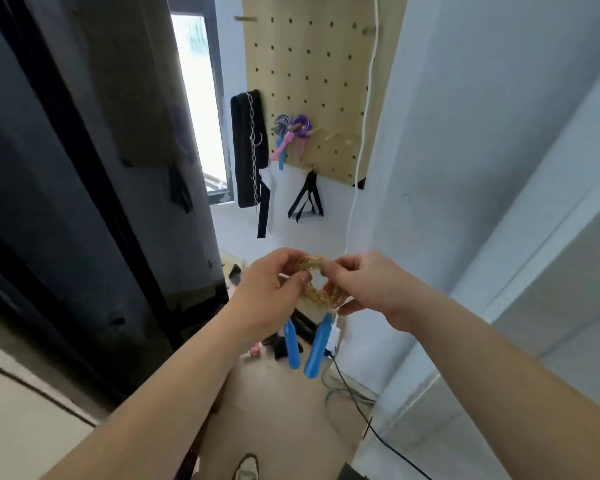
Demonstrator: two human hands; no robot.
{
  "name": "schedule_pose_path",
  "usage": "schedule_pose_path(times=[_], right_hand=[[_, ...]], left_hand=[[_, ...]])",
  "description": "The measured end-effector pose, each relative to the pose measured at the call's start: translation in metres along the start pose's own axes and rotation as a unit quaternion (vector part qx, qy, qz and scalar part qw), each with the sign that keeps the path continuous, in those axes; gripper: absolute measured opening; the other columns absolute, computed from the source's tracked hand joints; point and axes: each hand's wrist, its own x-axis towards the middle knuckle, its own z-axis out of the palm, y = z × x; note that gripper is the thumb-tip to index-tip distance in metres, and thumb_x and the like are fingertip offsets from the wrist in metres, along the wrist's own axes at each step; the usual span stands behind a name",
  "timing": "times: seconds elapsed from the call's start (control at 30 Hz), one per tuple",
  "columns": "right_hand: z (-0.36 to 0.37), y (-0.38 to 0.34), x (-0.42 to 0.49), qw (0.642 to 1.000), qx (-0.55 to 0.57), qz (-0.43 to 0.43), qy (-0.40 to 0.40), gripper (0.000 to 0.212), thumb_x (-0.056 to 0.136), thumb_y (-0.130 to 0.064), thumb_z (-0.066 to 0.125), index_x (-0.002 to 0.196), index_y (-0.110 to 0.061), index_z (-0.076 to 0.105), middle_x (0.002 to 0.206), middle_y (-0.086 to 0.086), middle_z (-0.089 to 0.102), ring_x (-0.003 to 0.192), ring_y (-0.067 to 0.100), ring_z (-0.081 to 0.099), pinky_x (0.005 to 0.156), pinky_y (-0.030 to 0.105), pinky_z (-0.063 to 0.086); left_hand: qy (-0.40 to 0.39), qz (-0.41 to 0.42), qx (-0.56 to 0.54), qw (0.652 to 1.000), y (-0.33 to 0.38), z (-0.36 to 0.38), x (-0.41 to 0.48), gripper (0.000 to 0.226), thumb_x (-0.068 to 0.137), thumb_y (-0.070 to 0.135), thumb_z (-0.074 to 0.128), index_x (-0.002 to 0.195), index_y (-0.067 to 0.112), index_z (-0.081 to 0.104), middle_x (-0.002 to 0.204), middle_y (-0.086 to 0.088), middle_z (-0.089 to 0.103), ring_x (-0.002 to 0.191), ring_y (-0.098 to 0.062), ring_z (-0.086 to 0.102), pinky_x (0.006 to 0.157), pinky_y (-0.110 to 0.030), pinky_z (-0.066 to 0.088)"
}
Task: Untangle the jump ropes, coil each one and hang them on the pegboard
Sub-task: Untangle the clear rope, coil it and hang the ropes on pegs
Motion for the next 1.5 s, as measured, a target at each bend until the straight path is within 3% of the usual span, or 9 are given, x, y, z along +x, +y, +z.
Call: schedule_pose_path(times=[0.2,0.33,0.47,0.77,0.93,1.07,1.27,1.4,1.5], right_hand=[[-0.04,-0.034,0.153,0.997,0.013,0.024,0.066,0.029,0.099,-0.038,0.067,0.103,-0.009,0.07,0.1,0.012,0.073,0.092,0.027,0.073,0.083,0.042,0.065],[-0.066,-0.066,0.238,0.997,0.028,0.03,0.071,0.024,0.098,-0.033,0.07,0.103,-0.01,0.072,0.097,0.012,0.075,0.086,0.022,0.073,0.08,0.036,0.065],[-0.089,-0.088,0.304,0.996,0.049,0.033,0.07,0.02,0.095,-0.028,0.074,0.103,-0.009,0.074,0.095,0.011,0.077,0.091,0.025,0.075,0.087,0.042,0.064],[-0.117,-0.122,0.451,0.99,0.016,-0.042,0.136,0.011,0.093,-0.02,0.076,0.098,-0.01,0.074,0.085,0.003,0.072,0.075,0.012,0.066,0.063,0.024,0.053],[-0.14,-0.129,0.543,0.989,0.019,-0.063,0.135,0.009,0.094,-0.015,0.075,0.1,-0.008,0.075,0.091,0.006,0.075,0.081,0.016,0.068,0.071,0.029,0.059],[-0.16,-0.129,0.608,0.99,-0.006,-0.056,0.13,0.003,0.094,-0.019,0.075,0.094,-0.015,0.075,0.088,0.003,0.074,0.079,0.015,0.068,0.061,0.022,0.052],[-0.175,-0.116,0.683,0.992,-0.036,-0.014,0.122,0.007,0.09,-0.025,0.078,0.085,-0.025,0.074,0.093,0.001,0.076,0.097,0.026,0.073,0.092,0.048,0.061],[-0.178,-0.109,0.709,0.99,-0.06,0.002,0.13,0.009,0.09,-0.028,0.078,0.082,-0.027,0.074,0.088,-0.004,0.076,0.094,0.023,0.072,0.098,0.05,0.057],[-0.178,-0.107,0.722,0.988,-0.078,0.021,0.13,0.014,0.091,-0.033,0.075,0.078,-0.029,0.072,0.086,-0.008,0.075,0.098,0.023,0.071,0.105,0.052,0.052]], left_hand=[[-0.054,0.033,0.007,0.998,-0.013,-0.02,0.176,0.022,0.1,0.019,0.063,0.12,0.027,0.068,0.102,0.011,0.072,0.092,-0.009,0.071,0.089,-0.034,0.058],[-0.075,0.025,-0.002,0.997,-0.013,-0.04,0.277,0.021,0.1,0.017,0.063,0.118,0.025,0.067,0.102,0.008,0.073,0.094,-0.012,0.07,0.09,-0.03,0.057],[-0.077,0.043,-0.021,0.996,-0.018,-0.054,0.36,0.024,0.097,0.011,0.067,0.119,0.019,0.07,0.103,0.005,0.075,0.096,-0.011,0.071,0.09,-0.025,0.057],[-0.02,0.047,-0.032,0.998,-0.027,-0.06,0.503,0.024,0.096,0.005,0.063,0.11,0.022,0.073,0.094,0.006,0.077,0.084,-0.005,0.073,0.067,-0.013,0.057],[0.024,0.019,-0.038,0.999,-0.039,-0.061,0.581,0.022,0.096,0.012,0.067,0.115,0.022,0.071,0.1,0.008,0.075,0.085,-0.001,0.071,0.062,-0.004,0.05],[0.03,-0.01,-0.046,0.998,-0.048,-0.053,0.632,0.023,0.097,0.01,0.066,0.117,0.02,0.07,0.106,0.005,0.074,0.092,-0.005,0.07,0.061,-0.003,0.048],[0.04,-0.052,-0.061,0.996,-0.071,-0.033,0.689,0.027,0.096,0.005,0.063,0.121,0.014,0.069,0.107,0.003,0.074,0.088,-0.007,0.068,0.062,-0.006,0.051],[0.032,-0.067,-0.073,0.995,-0.084,-0.021,0.714,0.028,0.098,0.01,0.061,0.125,0.015,0.066,0.112,0.005,0.074,0.097,-0.008,0.07,0.074,-0.017,0.057],[0.039,-0.079,-0.077,0.993,-0.088,-0.016,0.726,0.023,0.101,0.016,0.057,0.122,0.016,0.067,0.105,0.005,0.075,0.09,-0.017,0.074,0.074,-0.029,0.062]])
